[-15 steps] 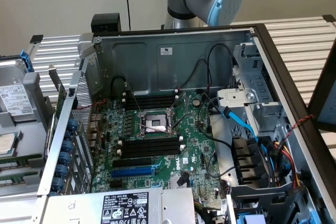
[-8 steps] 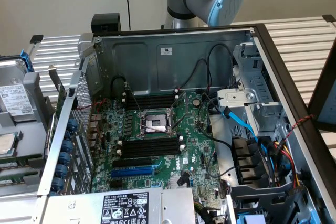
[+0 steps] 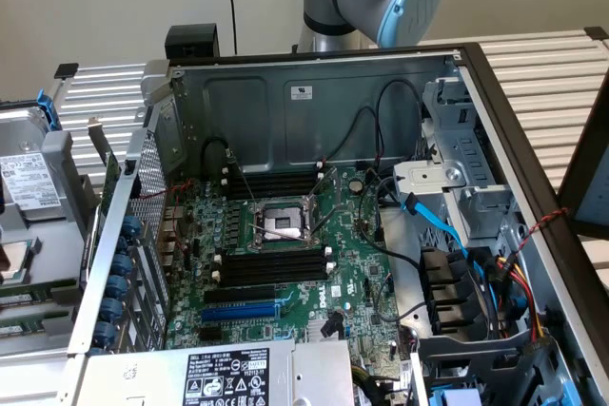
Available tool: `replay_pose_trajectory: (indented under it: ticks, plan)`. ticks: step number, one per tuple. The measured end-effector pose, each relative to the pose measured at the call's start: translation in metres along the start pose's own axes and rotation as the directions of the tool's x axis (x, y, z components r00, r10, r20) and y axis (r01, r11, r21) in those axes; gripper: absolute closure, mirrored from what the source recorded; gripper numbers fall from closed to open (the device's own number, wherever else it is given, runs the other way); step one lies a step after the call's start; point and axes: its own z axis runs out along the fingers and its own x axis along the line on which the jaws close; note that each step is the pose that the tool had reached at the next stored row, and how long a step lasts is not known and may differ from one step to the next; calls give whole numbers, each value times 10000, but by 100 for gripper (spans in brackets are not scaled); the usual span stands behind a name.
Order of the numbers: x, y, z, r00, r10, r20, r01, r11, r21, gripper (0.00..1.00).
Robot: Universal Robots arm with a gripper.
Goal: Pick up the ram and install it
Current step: 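Pick up the ram and move it above insertion slot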
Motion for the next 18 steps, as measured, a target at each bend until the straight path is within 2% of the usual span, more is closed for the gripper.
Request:
replay_pose_trajectory:
  ticks: [2, 7, 18]
  plan:
    - [1, 19, 35, 10000, -1, -2, 1, 10000, -2, 76]
    - [3, 138, 128, 10000, 0, 0, 0, 10000, 0, 76]
    - [0, 129, 327, 10000, -1, 0, 1, 10000, 1, 76]
